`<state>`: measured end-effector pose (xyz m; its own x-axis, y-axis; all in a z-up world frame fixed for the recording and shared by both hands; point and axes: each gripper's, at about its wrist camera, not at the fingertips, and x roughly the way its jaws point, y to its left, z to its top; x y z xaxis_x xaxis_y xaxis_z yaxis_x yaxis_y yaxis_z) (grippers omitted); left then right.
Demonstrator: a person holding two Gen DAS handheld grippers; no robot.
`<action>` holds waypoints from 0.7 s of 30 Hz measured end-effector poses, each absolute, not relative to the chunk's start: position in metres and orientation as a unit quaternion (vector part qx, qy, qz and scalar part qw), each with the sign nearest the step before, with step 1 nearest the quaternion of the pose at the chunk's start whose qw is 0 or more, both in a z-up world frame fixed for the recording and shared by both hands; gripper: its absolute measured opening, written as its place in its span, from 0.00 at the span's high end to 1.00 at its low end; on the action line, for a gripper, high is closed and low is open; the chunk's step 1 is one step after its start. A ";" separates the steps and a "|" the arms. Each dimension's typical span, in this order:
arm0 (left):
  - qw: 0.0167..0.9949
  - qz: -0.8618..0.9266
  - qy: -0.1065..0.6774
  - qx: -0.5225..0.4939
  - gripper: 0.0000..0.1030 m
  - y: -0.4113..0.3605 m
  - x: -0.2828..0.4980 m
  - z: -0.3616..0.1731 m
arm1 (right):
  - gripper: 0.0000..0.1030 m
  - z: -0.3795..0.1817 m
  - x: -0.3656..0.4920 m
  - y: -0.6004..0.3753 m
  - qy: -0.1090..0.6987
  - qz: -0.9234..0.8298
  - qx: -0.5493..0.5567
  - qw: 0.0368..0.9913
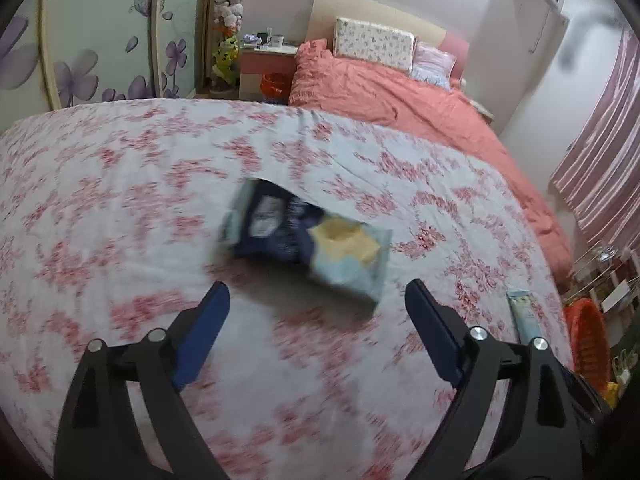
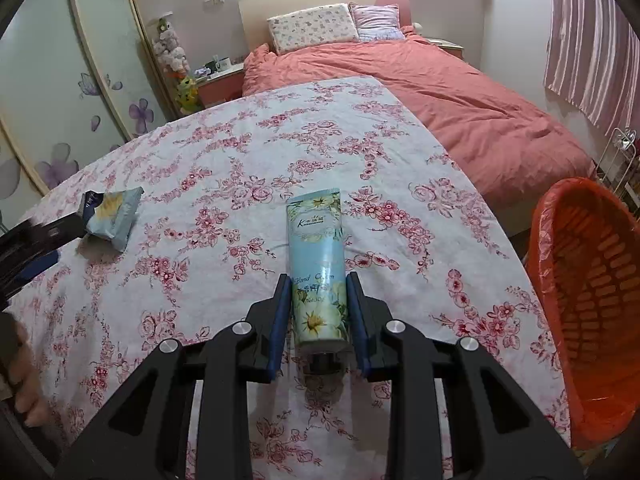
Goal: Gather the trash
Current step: 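Grasp the white hand cream tube with the right tool and lift it, then grasp the blue snack packet with the left tool while the right holds the tube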
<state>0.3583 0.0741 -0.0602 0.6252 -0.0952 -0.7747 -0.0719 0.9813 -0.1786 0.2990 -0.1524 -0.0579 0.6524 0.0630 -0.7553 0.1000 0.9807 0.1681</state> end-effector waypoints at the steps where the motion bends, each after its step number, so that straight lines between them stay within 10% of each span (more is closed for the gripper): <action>1: 0.892 -0.001 0.442 -0.093 0.15 0.067 0.363 -0.065 | 0.72 -0.059 0.298 -0.154 0.416 -0.008 0.102 0.903; 21: 0.887 0.102 0.444 -0.077 0.21 0.153 0.346 -0.069 | 0.72 -0.060 0.294 -0.162 0.414 0.004 0.118 0.903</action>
<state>0.3463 0.1533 -0.0690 0.5852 0.1121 -0.8031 -0.2486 0.9675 -0.0461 0.2941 -0.1625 -0.0599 0.6579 0.1047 -0.7458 0.0908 0.9721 0.2165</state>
